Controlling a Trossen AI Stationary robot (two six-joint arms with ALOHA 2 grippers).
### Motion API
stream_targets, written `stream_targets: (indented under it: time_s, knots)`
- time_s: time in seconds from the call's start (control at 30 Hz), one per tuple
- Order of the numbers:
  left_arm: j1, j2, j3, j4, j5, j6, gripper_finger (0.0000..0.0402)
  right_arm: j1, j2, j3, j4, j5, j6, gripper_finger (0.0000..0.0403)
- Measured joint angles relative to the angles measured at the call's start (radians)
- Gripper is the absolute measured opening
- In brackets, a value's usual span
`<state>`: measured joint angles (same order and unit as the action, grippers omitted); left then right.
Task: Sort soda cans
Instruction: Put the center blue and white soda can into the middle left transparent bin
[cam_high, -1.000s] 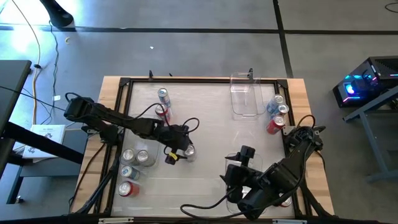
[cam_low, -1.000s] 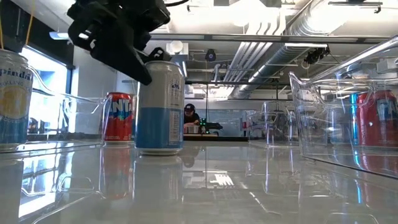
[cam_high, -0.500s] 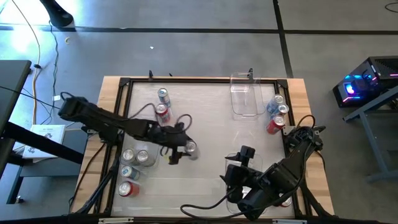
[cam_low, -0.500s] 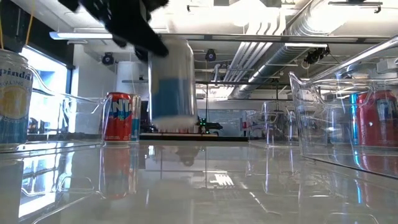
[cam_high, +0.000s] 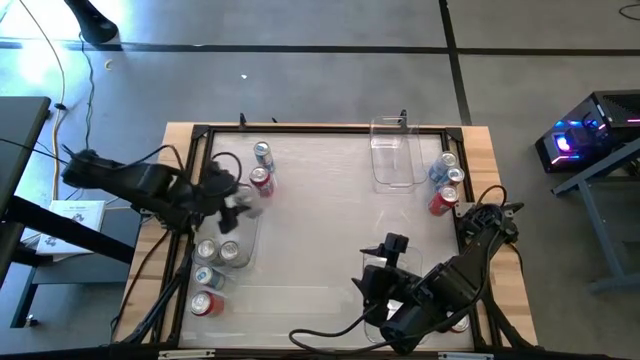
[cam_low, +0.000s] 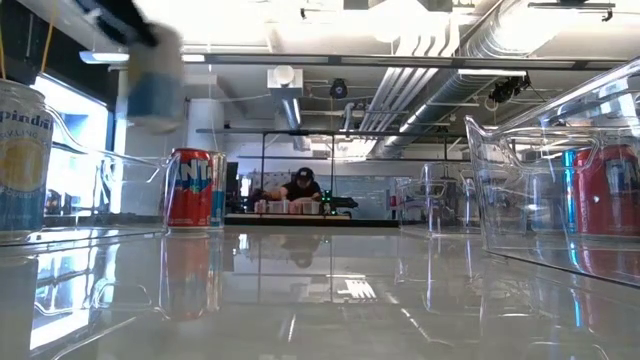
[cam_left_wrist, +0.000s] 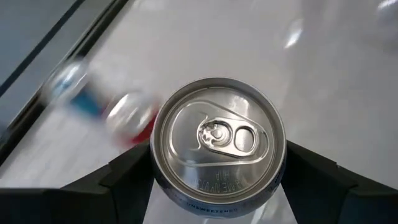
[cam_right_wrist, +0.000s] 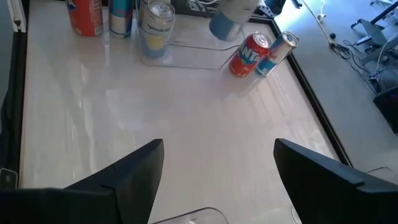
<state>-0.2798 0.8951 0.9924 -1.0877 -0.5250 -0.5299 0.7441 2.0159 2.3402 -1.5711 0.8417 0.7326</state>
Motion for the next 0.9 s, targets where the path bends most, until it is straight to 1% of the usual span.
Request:
stream_targets:
  time_s: [0.1, 0.17, 0.27, 0.4, 0.57, 0.8, 0.9]
  knots:
    - [-0.018, -0.018, 0.0, -0.154, -0.041, -0.135, 0.0283, 0.0, 0.0, 0.0, 0.0, 0.0, 0.0, 0.0298]
    - [-0.033, -0.02, -0.006, -0.215, -0.049, -0.213, 0.0282, 0.0, 0.0, 0.0, 0.0, 0.0, 0.0, 0.0298]
    - [-0.054, -0.023, -0.037, -0.241, -0.04, -0.304, 0.0282, 0.0, 0.0, 0.0, 0.0, 0.0, 0.0, 0.0298]
    - [-0.087, -0.031, -0.113, -0.249, 0.007, -0.418, 0.0282, 0.003, 0.0, 0.0, 0.0, 0.001, 0.0, 0.0298]
    - [-0.13, -0.052, -0.2, -0.255, 0.024, -0.55, 0.0282, 0.004, 0.0, 0.0, 0.0, 0.001, 0.0, 0.0298]
    - [-0.173, -0.062, -0.209, -0.24, 0.056, -0.598, 0.0286, 0.004, 0.0, 0.0, 0.0, 0.001, -0.001, 0.0298]
    - [-0.175, -0.064, -0.206, -0.237, 0.107, -0.604, 0.0287, 0.004, 0.0, 0.0, 0.0, 0.001, 0.0, 0.0298]
